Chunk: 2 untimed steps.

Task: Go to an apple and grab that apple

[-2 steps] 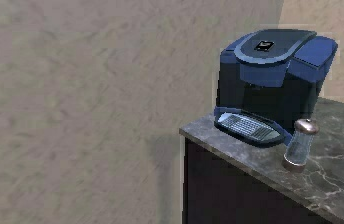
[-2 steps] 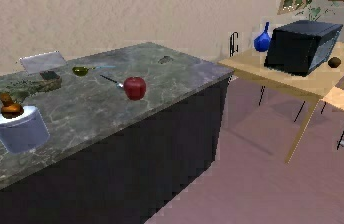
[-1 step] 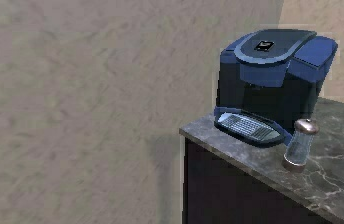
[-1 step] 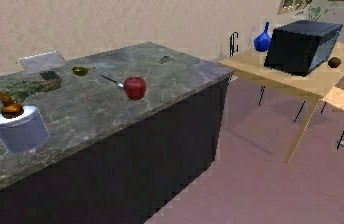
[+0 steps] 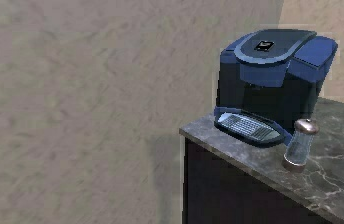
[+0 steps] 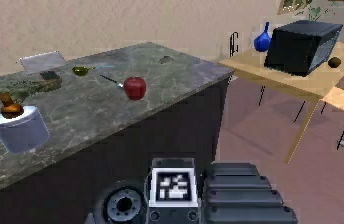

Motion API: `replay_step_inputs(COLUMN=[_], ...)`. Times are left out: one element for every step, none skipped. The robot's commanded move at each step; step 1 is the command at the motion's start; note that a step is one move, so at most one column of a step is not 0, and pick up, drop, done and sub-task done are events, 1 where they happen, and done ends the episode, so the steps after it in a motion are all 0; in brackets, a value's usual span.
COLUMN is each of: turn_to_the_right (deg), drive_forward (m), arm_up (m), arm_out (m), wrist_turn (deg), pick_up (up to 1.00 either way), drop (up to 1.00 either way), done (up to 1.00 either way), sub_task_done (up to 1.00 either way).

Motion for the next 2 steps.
replay_step_inputs(turn_to_the_right=[0.0,0.0], drive_forward=[0.0,0.0], arm_up=[0.0,0.0], arm_out=[0.5,0.0], wrist_turn=[0.0,45.0], pick_up=[0.0,0.0], drop=[0.0,0.0], done=[0.0,0.0], sub_task_done=[0.0,0.0])
